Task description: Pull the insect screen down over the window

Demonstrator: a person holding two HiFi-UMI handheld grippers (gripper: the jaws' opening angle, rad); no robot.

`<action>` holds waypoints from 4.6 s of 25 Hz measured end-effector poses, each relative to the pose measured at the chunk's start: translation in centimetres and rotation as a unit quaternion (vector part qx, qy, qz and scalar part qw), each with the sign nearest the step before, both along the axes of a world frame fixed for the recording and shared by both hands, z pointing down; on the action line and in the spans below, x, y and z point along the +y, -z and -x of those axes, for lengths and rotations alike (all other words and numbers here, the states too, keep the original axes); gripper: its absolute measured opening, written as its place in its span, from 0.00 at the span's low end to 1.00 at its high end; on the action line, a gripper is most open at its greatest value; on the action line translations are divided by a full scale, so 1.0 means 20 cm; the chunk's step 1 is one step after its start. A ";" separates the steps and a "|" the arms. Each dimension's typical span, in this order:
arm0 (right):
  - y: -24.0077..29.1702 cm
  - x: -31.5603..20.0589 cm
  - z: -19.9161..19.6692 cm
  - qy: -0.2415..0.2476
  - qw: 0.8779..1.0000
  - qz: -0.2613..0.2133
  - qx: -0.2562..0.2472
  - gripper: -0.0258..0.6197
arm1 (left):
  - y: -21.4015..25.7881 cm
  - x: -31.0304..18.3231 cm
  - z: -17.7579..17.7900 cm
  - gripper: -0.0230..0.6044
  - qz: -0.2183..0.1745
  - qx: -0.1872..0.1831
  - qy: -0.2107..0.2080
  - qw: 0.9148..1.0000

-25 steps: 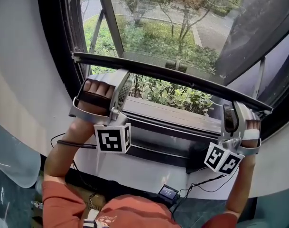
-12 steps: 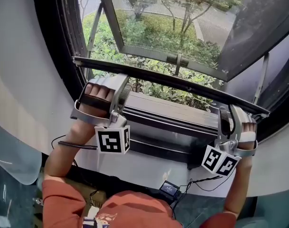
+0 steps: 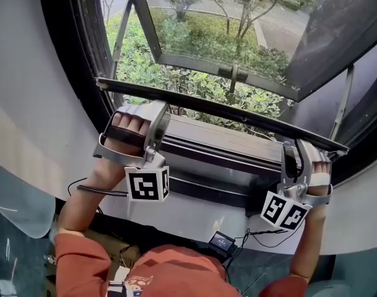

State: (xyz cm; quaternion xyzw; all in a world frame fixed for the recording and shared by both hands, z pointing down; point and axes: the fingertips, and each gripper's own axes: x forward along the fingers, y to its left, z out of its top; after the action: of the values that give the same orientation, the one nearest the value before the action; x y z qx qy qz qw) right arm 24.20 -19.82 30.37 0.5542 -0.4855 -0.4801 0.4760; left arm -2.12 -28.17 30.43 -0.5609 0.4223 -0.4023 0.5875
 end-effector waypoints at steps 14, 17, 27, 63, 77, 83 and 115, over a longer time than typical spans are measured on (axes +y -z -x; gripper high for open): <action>-0.15 0.01 0.02 -0.006 0.999 0.039 -0.013 0.32 | -0.15 0.01 0.02 0.38 0.033 -0.004 -0.007 0.999; -0.18 0.01 0.02 -0.006 0.998 0.052 -0.020 0.32 | -0.18 0.01 0.02 0.38 0.044 -0.007 -0.008 0.999; -0.28 0.02 0.04 -0.006 0.997 0.074 -0.031 0.32 | -0.29 0.02 0.03 0.38 0.073 -0.008 -0.014 0.997; -0.52 0.05 0.02 -0.019 0.989 0.133 -0.055 0.32 | -0.51 0.04 0.02 0.37 0.126 -0.024 -0.015 0.992; -0.53 0.07 0.07 -0.016 0.985 0.159 -0.065 0.32 | -0.54 0.08 0.06 0.37 0.165 -0.029 -0.011 0.986; -0.62 0.08 0.06 -0.012 0.979 0.190 -0.069 0.32 | -0.62 0.10 0.06 0.37 0.205 -0.044 -0.013 0.978; -0.79 0.09 0.07 -0.046 0.956 0.278 -0.075 0.32 | -0.76 0.12 0.07 0.34 0.286 -0.066 -0.014 0.956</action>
State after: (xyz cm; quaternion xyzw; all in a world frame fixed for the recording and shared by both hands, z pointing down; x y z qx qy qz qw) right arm 22.86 -18.05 46.17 0.4560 -0.6083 -0.2604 0.5952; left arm -3.56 -25.80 45.63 -0.6833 0.2419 -0.5340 0.4352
